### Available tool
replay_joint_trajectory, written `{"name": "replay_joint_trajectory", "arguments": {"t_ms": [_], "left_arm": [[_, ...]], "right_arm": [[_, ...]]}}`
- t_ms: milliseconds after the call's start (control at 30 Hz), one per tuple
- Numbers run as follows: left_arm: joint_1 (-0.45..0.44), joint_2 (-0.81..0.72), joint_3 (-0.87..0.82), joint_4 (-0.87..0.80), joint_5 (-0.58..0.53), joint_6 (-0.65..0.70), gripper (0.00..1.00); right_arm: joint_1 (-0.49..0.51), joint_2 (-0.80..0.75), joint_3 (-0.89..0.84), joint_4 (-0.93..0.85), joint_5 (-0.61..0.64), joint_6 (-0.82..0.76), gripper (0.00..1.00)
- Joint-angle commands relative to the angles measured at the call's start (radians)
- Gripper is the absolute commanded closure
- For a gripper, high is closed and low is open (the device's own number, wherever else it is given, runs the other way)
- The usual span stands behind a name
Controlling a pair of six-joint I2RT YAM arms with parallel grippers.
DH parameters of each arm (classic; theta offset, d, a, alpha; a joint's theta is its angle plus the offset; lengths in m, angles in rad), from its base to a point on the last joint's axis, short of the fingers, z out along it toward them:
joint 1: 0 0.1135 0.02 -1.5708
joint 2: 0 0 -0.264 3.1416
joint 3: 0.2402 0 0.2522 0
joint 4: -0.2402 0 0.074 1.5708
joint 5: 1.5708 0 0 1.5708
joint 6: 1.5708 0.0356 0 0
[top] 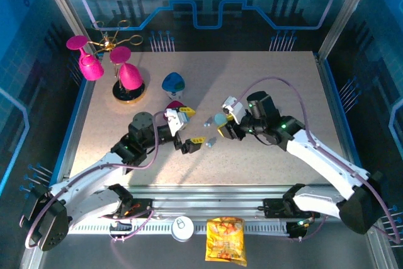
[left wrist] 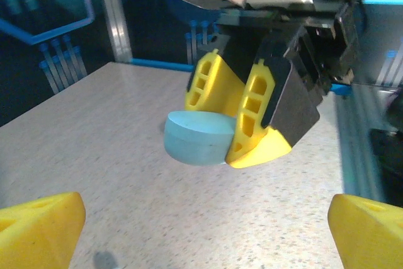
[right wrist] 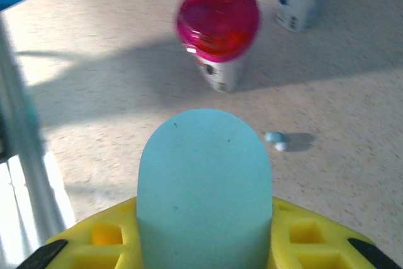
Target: Insert the wireless bluetooth earbuds into the charging case
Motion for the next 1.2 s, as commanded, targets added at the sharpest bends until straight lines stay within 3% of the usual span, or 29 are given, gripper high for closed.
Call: {"name": "replay_joint_trajectory", "arguments": {"t_ms": [0, 100, 233, 500, 633, 1167], "left_arm": [[0.006, 0.011, 0.046, -0.063, 0.181, 0.026, 0.01], [0.003, 0.031, 0.062, -0.060, 0.260, 0.012, 0.01], [-0.013, 0.050, 0.081, -0.061, 0.319, -0.001, 0.06], [-0.022, 0.070, 0.115, -0.068, 0.377, -0.058, 0.24], [-0.027, 0.078, 0.128, -0.089, 0.397, -0.066, 0.31], [-0.038, 0.100, 0.161, -0.125, 0.460, -0.058, 0.45]], "right_arm": [[-0.009, -0.049, 0.054, -0.152, -0.219, -0.098, 0.80], [-0.005, -0.069, 0.074, -0.175, -0.320, -0.116, 0.81], [0.017, -0.066, 0.100, -0.187, -0.355, -0.133, 0.82], [0.075, -0.007, 0.145, -0.200, -0.255, -0.161, 0.81], [0.088, -0.005, 0.140, -0.158, -0.263, -0.169, 0.81], [0.101, 0.022, 0.155, -0.164, -0.283, -0.203, 0.84]]}}
